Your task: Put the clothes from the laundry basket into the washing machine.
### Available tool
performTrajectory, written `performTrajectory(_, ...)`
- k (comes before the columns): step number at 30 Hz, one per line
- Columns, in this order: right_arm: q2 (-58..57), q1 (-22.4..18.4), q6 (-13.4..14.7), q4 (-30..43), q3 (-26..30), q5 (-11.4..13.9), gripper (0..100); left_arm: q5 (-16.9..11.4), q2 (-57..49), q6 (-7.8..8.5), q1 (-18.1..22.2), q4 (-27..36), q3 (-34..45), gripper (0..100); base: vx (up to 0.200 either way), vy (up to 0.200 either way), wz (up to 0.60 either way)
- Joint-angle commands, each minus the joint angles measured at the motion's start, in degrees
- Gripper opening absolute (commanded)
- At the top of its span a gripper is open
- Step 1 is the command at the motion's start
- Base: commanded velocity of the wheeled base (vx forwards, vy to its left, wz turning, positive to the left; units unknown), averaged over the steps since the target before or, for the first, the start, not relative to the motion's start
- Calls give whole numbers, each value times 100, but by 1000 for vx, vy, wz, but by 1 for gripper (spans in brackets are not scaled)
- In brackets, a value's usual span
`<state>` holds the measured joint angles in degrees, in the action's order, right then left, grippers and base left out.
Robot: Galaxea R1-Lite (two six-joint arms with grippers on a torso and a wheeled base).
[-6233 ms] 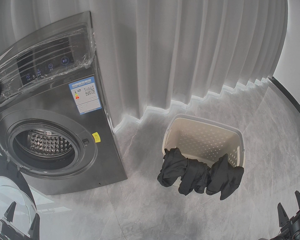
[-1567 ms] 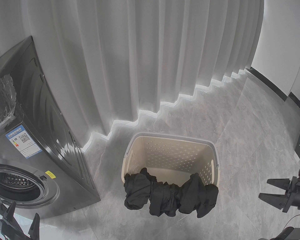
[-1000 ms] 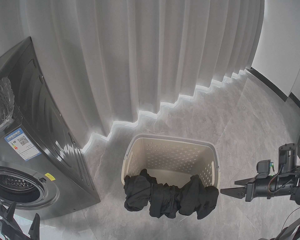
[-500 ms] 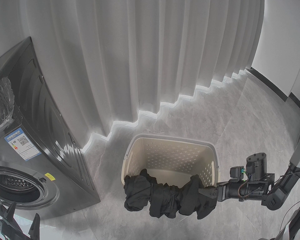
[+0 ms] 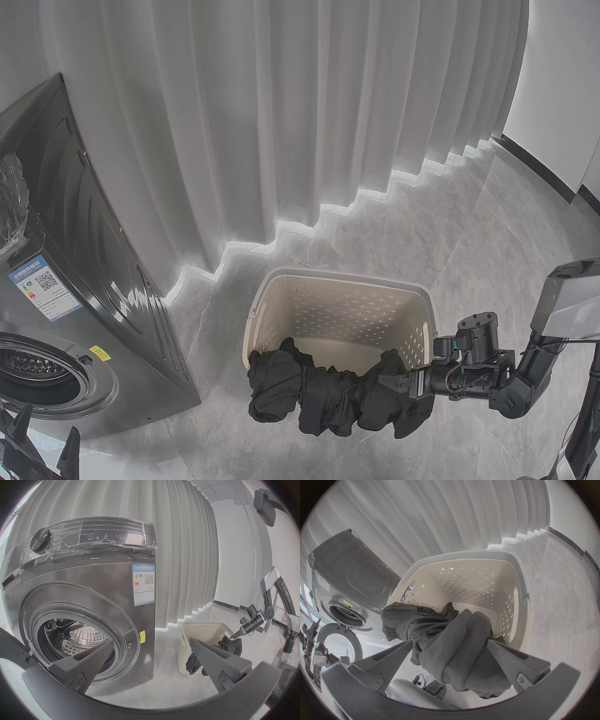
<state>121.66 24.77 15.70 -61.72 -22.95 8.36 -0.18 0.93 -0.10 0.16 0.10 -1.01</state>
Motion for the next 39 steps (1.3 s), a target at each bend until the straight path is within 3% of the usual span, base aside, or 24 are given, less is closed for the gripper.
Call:
performTrajectory(1, 376, 63, 3, -7, -262, -28, 100, 1, -93, 1, 2, -1, 92, 100, 0, 0, 0)
performTrajectory(11, 736, 230, 170, -7, -702, -133, 100, -8, -93, 1, 2, -1, 92, 100, 0, 0, 0)
performTrajectory(12, 763, 239, 170, -15, -710, -133, 0, -8, -93, 1, 2, -1, 92, 100, 0, 0, 0)
performTrajectory(23, 771, 221, 188, -33, -693, -133, 0, -8, -93, 1, 2, -1, 92, 100, 0, 0, 0)
performTrajectory(26, 648, 195, 179, -191, -570, -124, 0, -8, -93, 1, 2, -1, 92, 100, 0, 0, 0)
performTrajectory(30, -292, 168, 196, -956, -148, -80, 0, -8, -93, 1, 2, -1, 92, 100, 0, 0, 0)
performTrajectory(35, -1760, 520, 627, -1026, 248, -36, 0, -8, -93, 1, 2, -1, 92, 100, 0, 0, 0)
performTrajectory(39, -2779, 1179, 1031, -982, 432, -36, 0, -8, -93, -8, 2, -1, 92, 100, 0, 0, 0)
